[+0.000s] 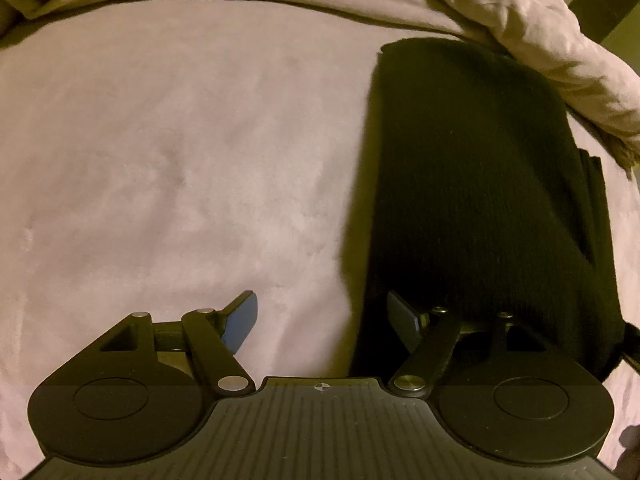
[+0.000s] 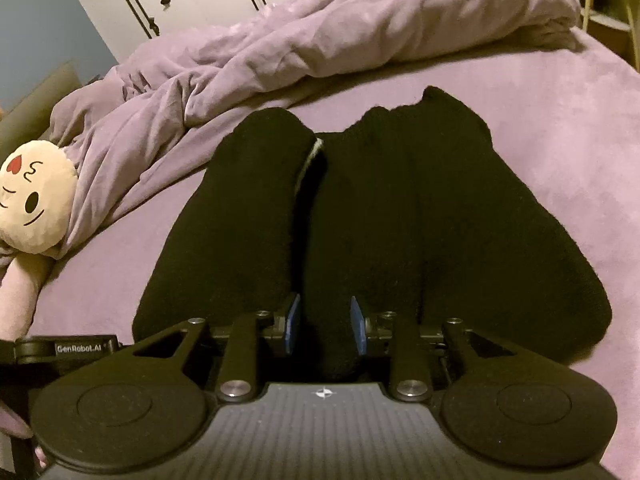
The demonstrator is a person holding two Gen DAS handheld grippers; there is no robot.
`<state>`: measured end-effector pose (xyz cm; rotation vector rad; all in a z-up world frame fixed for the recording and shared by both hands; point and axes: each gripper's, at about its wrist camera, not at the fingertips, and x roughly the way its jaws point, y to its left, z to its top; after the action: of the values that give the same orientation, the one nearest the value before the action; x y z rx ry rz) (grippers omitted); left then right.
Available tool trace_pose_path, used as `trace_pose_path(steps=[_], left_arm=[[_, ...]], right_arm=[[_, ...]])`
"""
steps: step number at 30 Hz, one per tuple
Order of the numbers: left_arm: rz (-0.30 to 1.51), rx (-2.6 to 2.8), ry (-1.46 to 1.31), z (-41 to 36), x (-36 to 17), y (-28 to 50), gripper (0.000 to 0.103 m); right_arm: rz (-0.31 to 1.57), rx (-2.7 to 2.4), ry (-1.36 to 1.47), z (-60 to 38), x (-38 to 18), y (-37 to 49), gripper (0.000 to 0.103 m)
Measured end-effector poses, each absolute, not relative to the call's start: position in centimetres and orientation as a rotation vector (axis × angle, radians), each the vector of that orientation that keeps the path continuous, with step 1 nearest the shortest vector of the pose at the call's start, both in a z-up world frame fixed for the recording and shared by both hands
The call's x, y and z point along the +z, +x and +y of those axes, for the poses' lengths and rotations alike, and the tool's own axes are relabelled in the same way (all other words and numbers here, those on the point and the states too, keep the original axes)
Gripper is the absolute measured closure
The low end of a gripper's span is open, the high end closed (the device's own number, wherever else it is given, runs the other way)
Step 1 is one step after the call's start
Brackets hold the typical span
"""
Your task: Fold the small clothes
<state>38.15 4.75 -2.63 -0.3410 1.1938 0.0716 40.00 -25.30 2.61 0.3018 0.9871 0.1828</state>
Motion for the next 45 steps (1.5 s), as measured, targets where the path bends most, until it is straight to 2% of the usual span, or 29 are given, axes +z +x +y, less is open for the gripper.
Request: trace_pose_path(steps=[11, 22, 25, 27, 32, 34, 35, 36, 38, 41, 45], left_arm=[[1.241, 0.072, -0.309, 5.5, -3.2, 37.4, 0.025], [1.204, 0.088, -0.3, 6.0, -2.4, 38.9, 0.023], [1.205, 0.076, -0.295, 5.8, -2.6, 39.9, 0.021], [1.214, 0.061, -0.301, 5.5, -2.8, 40.5, 0.021], [1.236, 0.051, -0.247, 4.8, -2.9, 41.4, 0.021], [1.241, 0.047, -0.238, 4.8, -2.8, 41.5, 0.021], [1.243, 0.044, -0.236, 4.8, -2.9, 41.6, 0.021], [1.244, 0.042, -0.239, 4.9, -3.0, 41.6, 0.021], [1.255, 0.043, -0.262, 5.1, -3.0, 41.7, 0.021], [1.233, 0.032, -0.297, 5.4, -1.5, 41.9, 0.021], [1.144, -0.067, -0.371, 4.5, 1.3, 42.4, 0.009]], right_arm=[[1.023, 0.214, 0.082, -24.2, 2.5, 38.5, 0.071], [0.942, 0.207, 0.288, -25.2, 4.6, 41.0, 0.067], [0.99, 0.269, 0.345, -24.5, 3.3, 42.5, 0.06], [1.046, 0.3, 0.395, -24.3, 1.8, 43.6, 0.051], [1.095, 0.366, 0.606, -24.5, -1.0, 45.9, 0.049], [1.11, 0.391, 0.62, -24.1, -1.1, 46.7, 0.05], [1.116, 0.405, 0.628, -23.9, -1.2, 47.0, 0.058], [1.122, 0.414, 0.628, -23.7, -1.3, 47.3, 0.081], [1.117, 0.39, 0.565, -23.0, -1.1, 47.5, 0.085], [1.029, 0.391, 0.234, -20.6, 1.9, 46.8, 0.087], [0.822, 0.323, -0.12, -19.9, 6.3, 44.6, 0.087]])
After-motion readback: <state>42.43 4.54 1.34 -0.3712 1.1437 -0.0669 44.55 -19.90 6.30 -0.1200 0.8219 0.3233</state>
